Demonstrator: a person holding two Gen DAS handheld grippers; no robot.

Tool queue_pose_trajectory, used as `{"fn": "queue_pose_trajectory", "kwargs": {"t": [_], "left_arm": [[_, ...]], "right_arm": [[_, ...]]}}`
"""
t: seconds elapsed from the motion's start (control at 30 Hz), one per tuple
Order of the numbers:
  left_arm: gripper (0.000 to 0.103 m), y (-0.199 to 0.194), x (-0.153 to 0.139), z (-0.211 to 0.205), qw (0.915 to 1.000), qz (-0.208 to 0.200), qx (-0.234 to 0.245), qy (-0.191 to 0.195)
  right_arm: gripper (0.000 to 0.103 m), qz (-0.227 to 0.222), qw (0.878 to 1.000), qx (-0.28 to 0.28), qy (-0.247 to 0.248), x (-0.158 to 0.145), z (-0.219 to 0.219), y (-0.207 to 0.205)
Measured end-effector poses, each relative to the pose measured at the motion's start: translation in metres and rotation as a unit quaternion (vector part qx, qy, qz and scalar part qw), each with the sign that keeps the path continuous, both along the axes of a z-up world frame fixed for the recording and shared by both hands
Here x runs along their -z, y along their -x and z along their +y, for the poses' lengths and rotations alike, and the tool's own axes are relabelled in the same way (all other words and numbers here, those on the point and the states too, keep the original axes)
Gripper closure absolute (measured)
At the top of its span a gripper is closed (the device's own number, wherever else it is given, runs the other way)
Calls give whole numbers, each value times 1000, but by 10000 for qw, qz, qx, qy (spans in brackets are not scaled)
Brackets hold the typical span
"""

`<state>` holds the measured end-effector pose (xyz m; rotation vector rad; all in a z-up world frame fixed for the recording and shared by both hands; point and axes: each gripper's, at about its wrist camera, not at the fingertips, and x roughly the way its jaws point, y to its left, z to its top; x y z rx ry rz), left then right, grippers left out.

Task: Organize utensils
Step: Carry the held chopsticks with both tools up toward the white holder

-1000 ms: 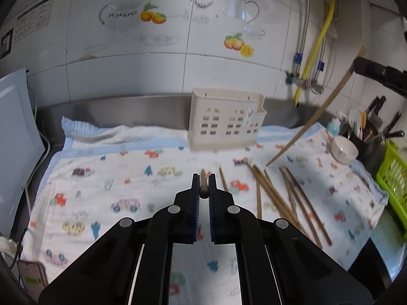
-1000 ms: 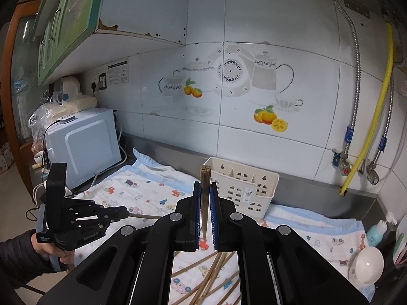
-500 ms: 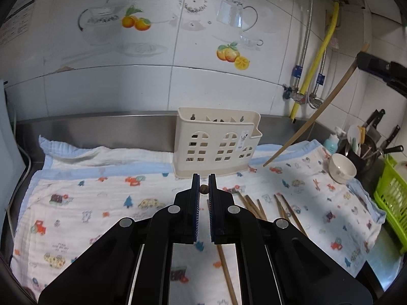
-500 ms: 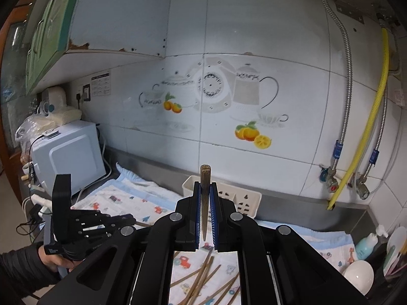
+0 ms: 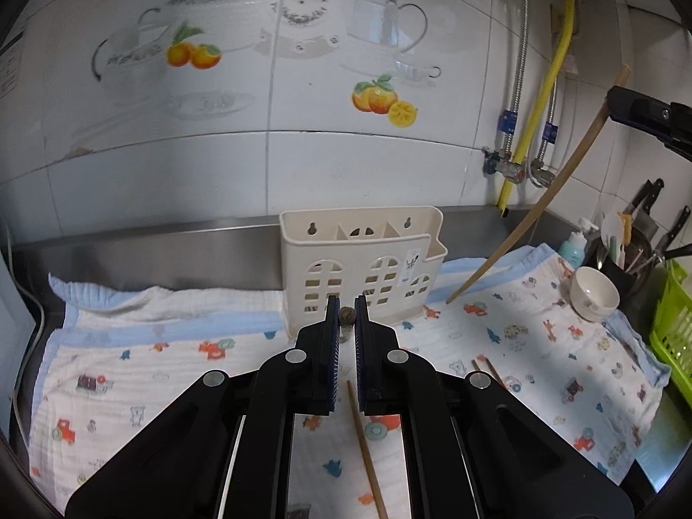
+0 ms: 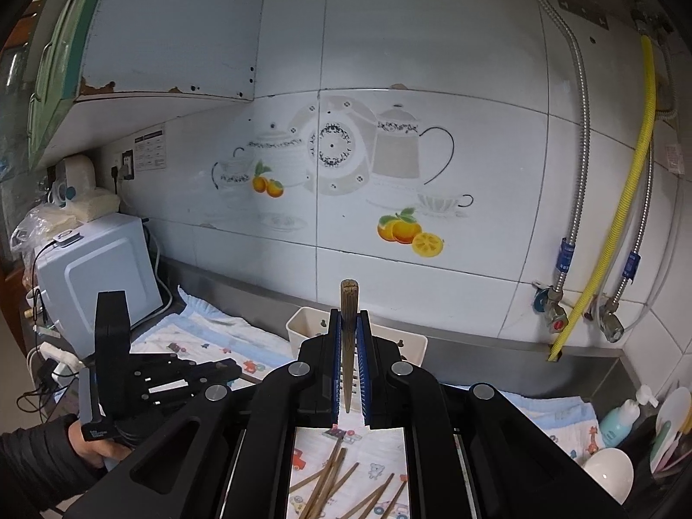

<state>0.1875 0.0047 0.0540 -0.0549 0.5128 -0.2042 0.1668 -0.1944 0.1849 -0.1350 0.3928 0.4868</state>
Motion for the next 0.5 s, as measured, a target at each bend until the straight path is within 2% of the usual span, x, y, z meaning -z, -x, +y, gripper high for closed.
{"fn": "queue_pose_trajectory", "kwargs": {"t": [0.1, 0.2, 0.4, 0.5], "left_arm": [[98, -7, -6, -7, 10000, -25, 37, -51], [98, -14, -18, -6, 9999, -44, 128, 90], [98, -18, -58, 2, 9991, -266, 222, 249], [98, -17, -85, 7, 9981, -495, 241, 292]], "right_arm": [[96, -52, 9999, 130, 52, 0, 0, -10], [96, -117, 9996, 262, 12, -4, -2, -23], [96, -302, 9983, 502, -81, -13, -4, -50], [96, -242, 9979, 592, -124, -13, -4, -69]]}}
